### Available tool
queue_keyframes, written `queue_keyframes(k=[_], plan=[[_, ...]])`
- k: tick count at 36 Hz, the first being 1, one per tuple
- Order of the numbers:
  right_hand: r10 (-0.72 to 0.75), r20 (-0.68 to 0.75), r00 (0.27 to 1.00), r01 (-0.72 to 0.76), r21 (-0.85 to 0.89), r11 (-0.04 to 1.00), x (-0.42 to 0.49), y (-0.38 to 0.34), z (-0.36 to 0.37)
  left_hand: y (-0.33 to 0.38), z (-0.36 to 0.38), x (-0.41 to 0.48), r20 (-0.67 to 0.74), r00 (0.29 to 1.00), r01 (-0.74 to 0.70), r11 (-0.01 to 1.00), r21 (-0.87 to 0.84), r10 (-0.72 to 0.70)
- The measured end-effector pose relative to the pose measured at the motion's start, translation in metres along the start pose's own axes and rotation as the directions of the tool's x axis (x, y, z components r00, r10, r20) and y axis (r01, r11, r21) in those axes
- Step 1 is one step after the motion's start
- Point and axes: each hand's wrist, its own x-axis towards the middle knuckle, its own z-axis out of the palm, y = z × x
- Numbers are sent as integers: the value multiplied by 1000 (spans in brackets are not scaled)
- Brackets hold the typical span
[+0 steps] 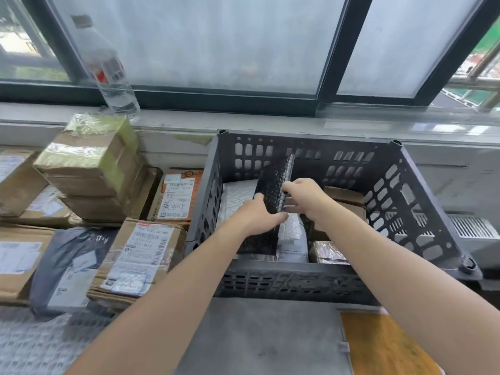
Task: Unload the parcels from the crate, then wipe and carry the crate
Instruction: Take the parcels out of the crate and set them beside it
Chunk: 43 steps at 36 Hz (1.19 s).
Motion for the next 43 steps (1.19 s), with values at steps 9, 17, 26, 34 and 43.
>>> queue_keyframes(k=[9,17,26,34,43], plan=[[-301,-23,953,301,79,950,-33,-21,-12,13,-11,-10,-267,963,-170,866,-470,44],[-248,-160,955,256,32,966,-25,1,-37,12,-24,-17,-165,985,-157,682,-714,54],[-269,-58,961,276,223,935,-31,8,-42,6,-25,-26,-130,980,-197,653,-732,150],[-400,-49,915,398,253,882,-43,-10,-39,12,-40,-27,-243,964,-239,740,-629,106],[-628,-533,567,542,-332,772,-46,-37,-52,40,-126,-33,-517,770,-154,895,419,374]])
